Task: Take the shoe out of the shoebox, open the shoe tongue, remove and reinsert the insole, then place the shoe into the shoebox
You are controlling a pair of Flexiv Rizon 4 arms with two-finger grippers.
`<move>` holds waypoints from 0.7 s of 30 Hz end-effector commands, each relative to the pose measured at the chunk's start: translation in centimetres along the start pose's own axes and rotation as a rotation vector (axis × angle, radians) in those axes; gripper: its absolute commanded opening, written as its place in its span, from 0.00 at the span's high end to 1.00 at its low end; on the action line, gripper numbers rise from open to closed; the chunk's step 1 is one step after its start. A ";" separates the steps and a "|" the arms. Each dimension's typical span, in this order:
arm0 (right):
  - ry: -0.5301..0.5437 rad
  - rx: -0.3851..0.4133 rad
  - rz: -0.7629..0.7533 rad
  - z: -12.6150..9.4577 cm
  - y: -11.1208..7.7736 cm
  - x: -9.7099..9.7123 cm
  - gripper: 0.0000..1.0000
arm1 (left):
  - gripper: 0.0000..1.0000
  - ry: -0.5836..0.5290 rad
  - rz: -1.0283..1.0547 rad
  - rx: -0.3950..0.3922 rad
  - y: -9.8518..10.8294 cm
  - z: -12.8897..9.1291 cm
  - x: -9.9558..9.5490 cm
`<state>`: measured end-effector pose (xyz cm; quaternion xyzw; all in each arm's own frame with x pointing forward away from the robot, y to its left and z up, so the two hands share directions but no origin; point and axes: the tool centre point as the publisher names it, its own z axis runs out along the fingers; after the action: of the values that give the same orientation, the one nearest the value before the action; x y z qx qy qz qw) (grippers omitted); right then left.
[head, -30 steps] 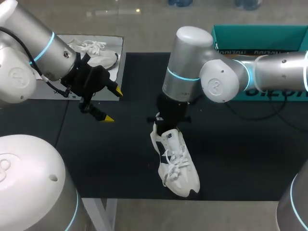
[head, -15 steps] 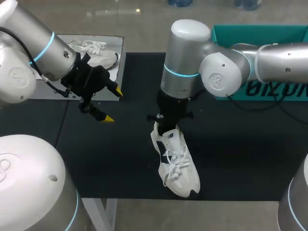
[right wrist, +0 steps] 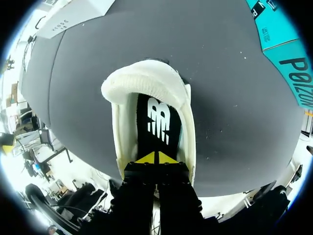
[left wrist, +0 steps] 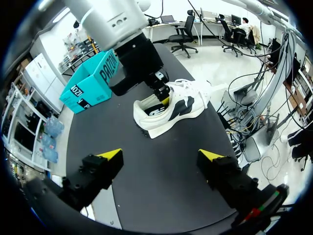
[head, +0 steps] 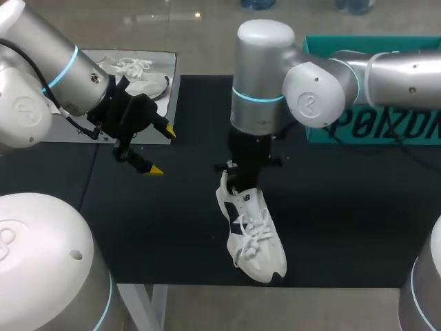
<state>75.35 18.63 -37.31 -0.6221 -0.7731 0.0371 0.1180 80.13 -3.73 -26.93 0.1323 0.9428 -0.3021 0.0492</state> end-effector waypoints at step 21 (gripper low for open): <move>-0.014 -0.035 -0.008 -0.9 0.1 1.1 0.00 | 0.00 0.002 0.000 -0.003 0.0 0.0 -0.1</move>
<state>76.14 19.81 -37.19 -0.6197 -0.7762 0.0300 0.1120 80.13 -3.73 -26.93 0.1323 0.9428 -0.3021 0.0492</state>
